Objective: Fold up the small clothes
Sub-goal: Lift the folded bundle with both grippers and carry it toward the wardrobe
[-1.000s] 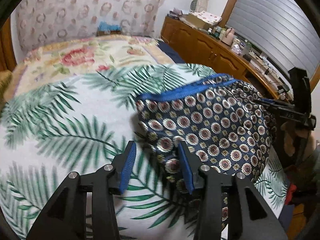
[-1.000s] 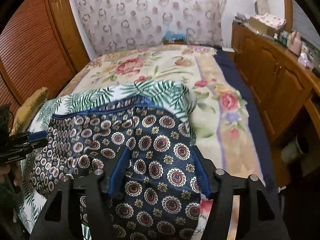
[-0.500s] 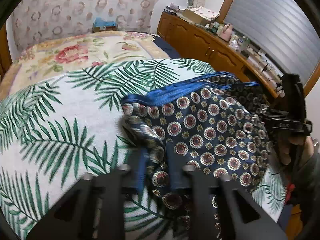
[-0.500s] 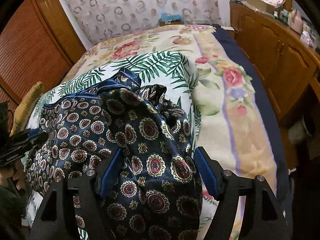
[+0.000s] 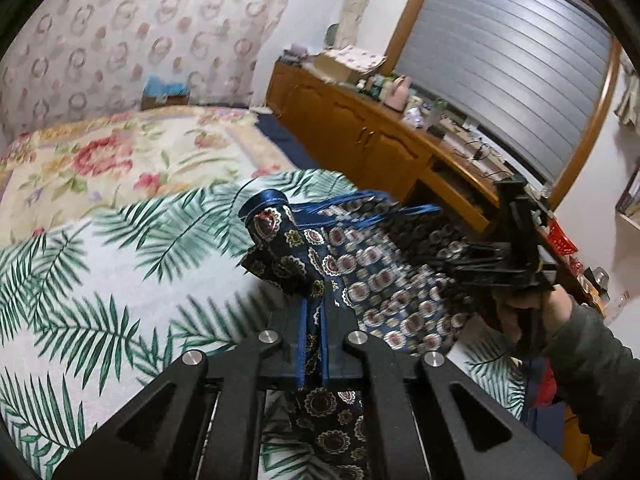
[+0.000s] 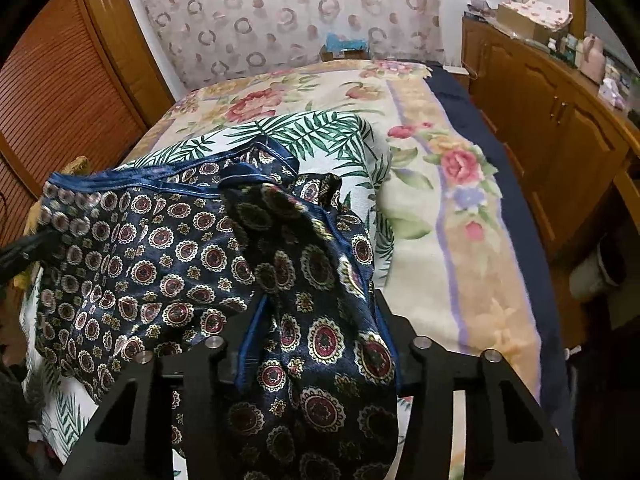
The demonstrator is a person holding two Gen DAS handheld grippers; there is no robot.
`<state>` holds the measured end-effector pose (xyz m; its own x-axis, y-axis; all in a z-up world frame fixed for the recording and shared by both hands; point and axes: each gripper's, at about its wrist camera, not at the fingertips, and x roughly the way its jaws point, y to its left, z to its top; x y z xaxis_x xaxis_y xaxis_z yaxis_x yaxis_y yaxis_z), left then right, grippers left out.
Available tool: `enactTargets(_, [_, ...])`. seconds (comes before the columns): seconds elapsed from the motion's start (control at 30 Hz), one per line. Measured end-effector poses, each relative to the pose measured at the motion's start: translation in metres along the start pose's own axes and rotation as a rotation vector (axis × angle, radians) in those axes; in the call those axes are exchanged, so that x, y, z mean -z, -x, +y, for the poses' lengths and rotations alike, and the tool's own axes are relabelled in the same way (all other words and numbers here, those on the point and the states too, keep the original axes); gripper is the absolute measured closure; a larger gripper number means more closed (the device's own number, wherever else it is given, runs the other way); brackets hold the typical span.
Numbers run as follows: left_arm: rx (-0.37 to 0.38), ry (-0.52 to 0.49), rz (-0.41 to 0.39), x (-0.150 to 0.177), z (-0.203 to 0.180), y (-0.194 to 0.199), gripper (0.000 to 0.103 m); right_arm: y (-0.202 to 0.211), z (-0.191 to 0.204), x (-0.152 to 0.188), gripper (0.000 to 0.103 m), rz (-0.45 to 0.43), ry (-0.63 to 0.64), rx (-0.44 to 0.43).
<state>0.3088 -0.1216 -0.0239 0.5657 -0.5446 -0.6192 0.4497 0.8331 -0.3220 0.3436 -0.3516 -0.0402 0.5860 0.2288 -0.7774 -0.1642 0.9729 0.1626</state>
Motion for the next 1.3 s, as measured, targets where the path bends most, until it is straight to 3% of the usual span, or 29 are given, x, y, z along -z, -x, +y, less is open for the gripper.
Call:
enactTargets(0.07, [0.007, -0.017, -0.013, -0.003, -0.006, 0.003, 0.097, 0.004, 0.004, 0.002, 0.064, -0.008, 0.016, 0.013])
enactTargets(0.13, [0.019, -0.026, -0.026, -0.005, -0.010, 0.007, 0.097, 0.009, 0.008, 0.005, 0.080, -0.015, 0.035, 0.026])
enactTargets(0.23, [0.039, -0.039, -0.045, -0.007, -0.016, 0.012, 0.098, 0.016, 0.015, 0.010, 0.094, -0.041, 0.077, 0.055])
enactTargets(0.6, [0.072, -0.080, -0.104, -0.021, -0.031, 0.028, 0.098, 0.044, 0.018, 0.016, 0.100, -0.121, 0.086, 0.092])
enactTargets(0.83, [0.064, -0.089, -0.146, -0.026, -0.031, 0.048, 0.098, 0.062, 0.036, 0.026, 0.100, -0.167, 0.136, 0.042])
enactTargets(1.07, [-0.032, -0.059, -0.161, -0.007, 0.002, 0.091, 0.098, 0.052, 0.078, 0.027, 0.100, -0.165, 0.213, -0.041])
enactTargets(1.17, [-0.089, -0.026, -0.123, 0.019, 0.024, 0.098, 0.098, 0.029, 0.106, 0.035, 0.100, -0.123, 0.250, -0.101])
enactTargets(1.3, [-0.147, 0.051, -0.064, 0.052, 0.057, 0.093, 0.098, -0.005, 0.136, 0.048, 0.100, -0.084, 0.293, -0.109])
